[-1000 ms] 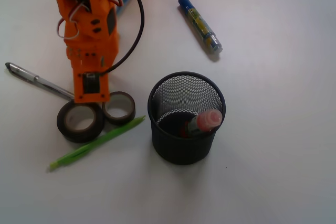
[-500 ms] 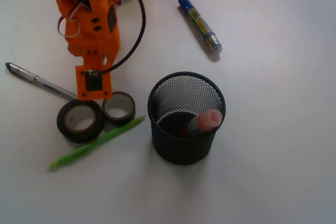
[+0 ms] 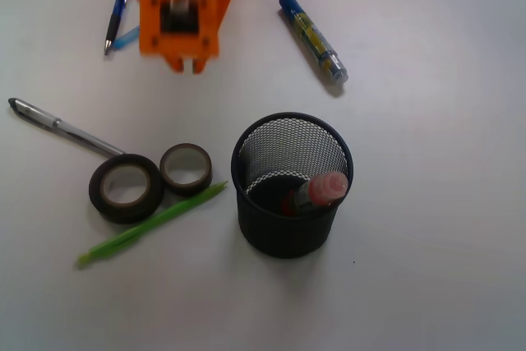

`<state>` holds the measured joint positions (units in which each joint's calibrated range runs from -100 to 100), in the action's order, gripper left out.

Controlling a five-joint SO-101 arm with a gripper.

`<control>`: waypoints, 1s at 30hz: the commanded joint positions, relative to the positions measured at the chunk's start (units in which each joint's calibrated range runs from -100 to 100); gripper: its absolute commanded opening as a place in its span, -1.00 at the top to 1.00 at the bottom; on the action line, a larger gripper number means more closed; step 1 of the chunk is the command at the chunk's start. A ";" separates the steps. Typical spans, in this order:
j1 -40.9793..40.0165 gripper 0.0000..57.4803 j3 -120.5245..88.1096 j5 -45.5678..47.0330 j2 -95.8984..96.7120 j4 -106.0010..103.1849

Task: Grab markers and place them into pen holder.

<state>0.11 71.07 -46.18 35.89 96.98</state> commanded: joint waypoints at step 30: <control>-9.94 0.52 27.93 -5.67 32.75 -55.42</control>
<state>-9.80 95.60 -51.89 69.34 45.14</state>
